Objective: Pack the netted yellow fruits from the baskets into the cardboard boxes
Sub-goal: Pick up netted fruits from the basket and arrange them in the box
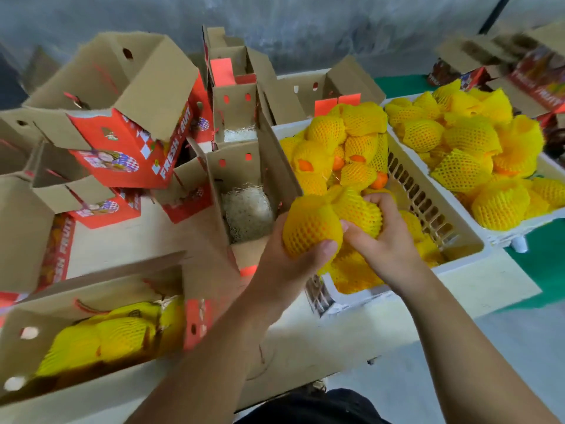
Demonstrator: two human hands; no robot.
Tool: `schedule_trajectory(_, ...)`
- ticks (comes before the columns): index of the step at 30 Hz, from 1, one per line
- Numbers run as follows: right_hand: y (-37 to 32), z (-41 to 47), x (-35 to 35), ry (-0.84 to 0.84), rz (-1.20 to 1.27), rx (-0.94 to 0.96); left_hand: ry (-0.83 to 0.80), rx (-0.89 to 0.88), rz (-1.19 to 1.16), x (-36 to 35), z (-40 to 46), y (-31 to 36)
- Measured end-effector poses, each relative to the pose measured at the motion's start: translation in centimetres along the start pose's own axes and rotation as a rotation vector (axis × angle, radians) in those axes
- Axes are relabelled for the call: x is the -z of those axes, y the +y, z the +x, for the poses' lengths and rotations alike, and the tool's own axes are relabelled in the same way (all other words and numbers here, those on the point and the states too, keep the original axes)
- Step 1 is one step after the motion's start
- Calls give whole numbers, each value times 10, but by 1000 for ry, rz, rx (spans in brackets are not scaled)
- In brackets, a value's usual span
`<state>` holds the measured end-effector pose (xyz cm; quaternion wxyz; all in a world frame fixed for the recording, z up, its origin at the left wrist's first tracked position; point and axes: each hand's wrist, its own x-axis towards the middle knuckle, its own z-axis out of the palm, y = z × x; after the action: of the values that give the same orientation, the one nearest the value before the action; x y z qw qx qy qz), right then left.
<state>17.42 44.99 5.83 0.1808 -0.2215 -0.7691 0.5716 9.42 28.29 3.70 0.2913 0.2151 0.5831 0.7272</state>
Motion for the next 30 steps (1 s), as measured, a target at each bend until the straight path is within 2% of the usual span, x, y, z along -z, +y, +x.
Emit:
schedule_trajectory(4,-28,-40,-90,-22,127,74,115,35,-53,80,-48,19)
schedule_trajectory(9,-43,-79,-213,-219,137,57,162,143,-130,205,-111,28)
schedule_trajectory(14,-41,-103,-281,-398,105,-57,211,261,-141,282,-149,29)
schedule_trajectory(16,-45,-110,-299,-403,9,-38,215,265,-90,306,-160,29)
schedule_trajectory(18,-46,-110,-312,-430,-27,44,224,233,61,326,-167,32)
schedule_trajectory(20,-46,-105,-320,-478,-195,135,282,227,342,345,-171,34)
schedule_trajectory(22,-42,-94,-323,-549,-442,120,306,313,571,363,-174,32)
schedule_trajectory(24,-37,-82,-329,-614,-673,61,216,376,702,375,-178,28)
schedule_trajectory(26,-31,-75,-341,-631,-956,20,55,404,869,381,-180,25)
schedule_trajectory(28,-24,-73,-355,-610,-1244,15,-80,435,1027,380,-181,24)
schedule_trajectory(30,-19,-70,-365,-562,-1399,51,-136,445,1142,377,-181,23)
